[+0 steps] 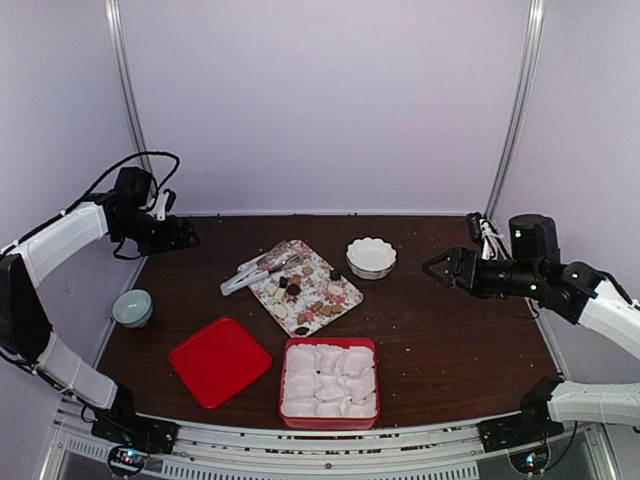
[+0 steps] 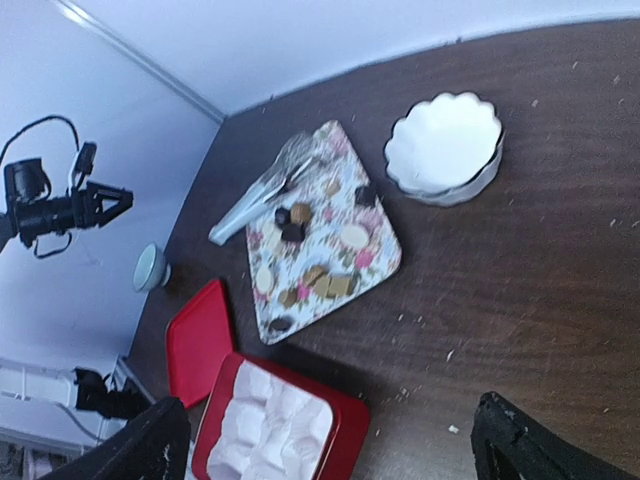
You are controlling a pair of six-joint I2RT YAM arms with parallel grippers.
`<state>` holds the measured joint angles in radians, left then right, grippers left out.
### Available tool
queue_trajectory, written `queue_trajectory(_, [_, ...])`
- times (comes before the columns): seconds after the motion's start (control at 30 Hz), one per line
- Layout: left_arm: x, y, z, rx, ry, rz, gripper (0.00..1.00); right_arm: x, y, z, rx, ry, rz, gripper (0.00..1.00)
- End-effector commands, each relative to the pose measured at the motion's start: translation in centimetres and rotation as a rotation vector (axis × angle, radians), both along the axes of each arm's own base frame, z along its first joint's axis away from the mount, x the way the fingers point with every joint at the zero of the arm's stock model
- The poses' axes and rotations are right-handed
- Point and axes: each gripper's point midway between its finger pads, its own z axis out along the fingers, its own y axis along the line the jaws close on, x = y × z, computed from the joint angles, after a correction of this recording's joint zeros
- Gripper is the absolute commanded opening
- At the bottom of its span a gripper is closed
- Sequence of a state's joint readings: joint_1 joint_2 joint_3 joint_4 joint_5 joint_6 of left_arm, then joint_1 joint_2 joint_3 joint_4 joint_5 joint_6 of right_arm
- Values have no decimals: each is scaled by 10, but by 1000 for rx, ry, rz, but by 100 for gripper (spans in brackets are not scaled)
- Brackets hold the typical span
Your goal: Pack the chocolate
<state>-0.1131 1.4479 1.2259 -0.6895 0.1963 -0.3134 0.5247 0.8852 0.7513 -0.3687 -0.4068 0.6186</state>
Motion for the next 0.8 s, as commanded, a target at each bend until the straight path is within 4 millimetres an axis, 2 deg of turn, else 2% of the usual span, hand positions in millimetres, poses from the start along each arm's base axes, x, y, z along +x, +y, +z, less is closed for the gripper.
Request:
queue_trajectory(0.0, [39, 2, 49, 8, -191, 30, 98, 35, -41, 54, -5, -220, -286, 100])
queue_trajectory(0.17, [57, -12, 52, 98, -183, -173, 98, 46, -51, 74, -29, -273, -339, 100])
queue_trajectory(0.3, [64, -13, 41, 174, -168, -268, 98, 56, -47, 76, -7, -238, -292, 100])
queue_trajectory(0.43, [65, -15, 16, 202, -118, -334, 98, 66, -42, 67, 4, -170, -269, 100])
queue_trajectory(0.6, [61, -19, -25, 240, -40, -423, 98, 72, -25, 58, 65, -123, -193, 100])
queue_trajectory(0.77, [52, -51, -54, 189, -1, -603, 92, 84, -9, 55, 137, -91, -139, 100])
